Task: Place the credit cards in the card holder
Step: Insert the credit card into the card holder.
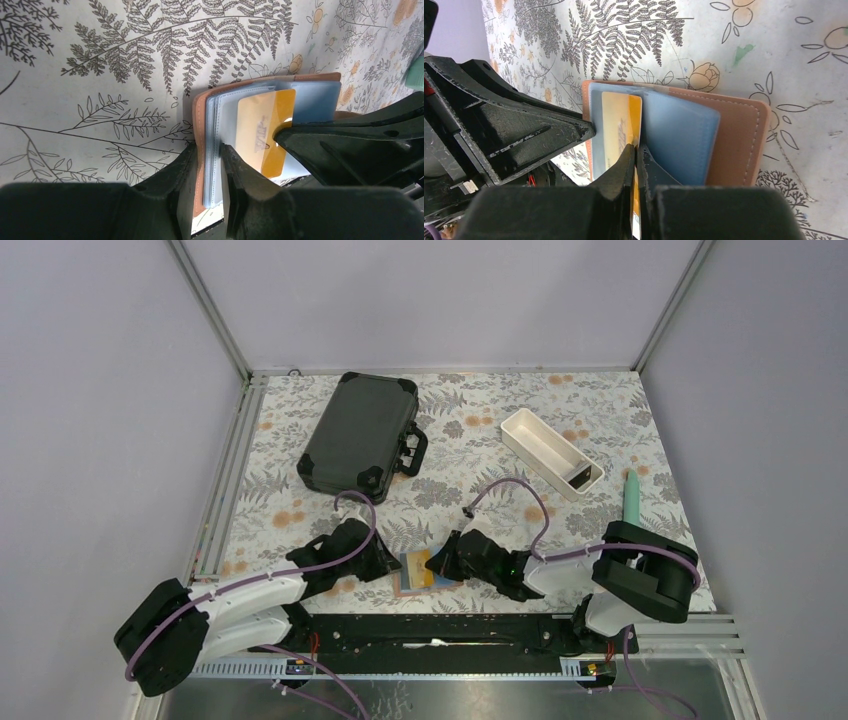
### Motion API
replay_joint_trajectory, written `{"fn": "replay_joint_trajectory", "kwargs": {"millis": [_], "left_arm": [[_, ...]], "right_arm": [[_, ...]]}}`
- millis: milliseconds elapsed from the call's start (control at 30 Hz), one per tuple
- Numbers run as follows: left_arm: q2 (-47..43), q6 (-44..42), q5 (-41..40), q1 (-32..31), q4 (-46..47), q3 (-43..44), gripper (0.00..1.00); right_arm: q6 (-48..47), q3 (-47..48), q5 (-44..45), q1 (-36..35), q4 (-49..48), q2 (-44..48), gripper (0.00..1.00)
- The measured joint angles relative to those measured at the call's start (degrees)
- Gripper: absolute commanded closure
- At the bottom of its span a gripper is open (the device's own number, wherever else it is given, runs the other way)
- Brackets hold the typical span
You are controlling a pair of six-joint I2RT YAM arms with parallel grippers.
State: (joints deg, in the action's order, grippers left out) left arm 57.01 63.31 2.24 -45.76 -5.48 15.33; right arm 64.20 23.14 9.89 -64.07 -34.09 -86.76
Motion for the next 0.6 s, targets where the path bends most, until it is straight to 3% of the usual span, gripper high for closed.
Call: {"fn": "replay_joint_trajectory", "kwargs": {"millis": [333, 600], "left_arm": [[-0.79, -0.02, 0.07, -0.31, -1.18, 0.0, 0.76], [-0.79, -0.04, 0.07, -0.33, -1.77, 0.0, 0.77]], "right_arm": [[-0.37, 2.21, 0.66, -0.81, 9.81, 2.86, 0.68], [-1.84, 2.73, 1.46, -0.96, 15.85, 6.08, 0.68]]}}
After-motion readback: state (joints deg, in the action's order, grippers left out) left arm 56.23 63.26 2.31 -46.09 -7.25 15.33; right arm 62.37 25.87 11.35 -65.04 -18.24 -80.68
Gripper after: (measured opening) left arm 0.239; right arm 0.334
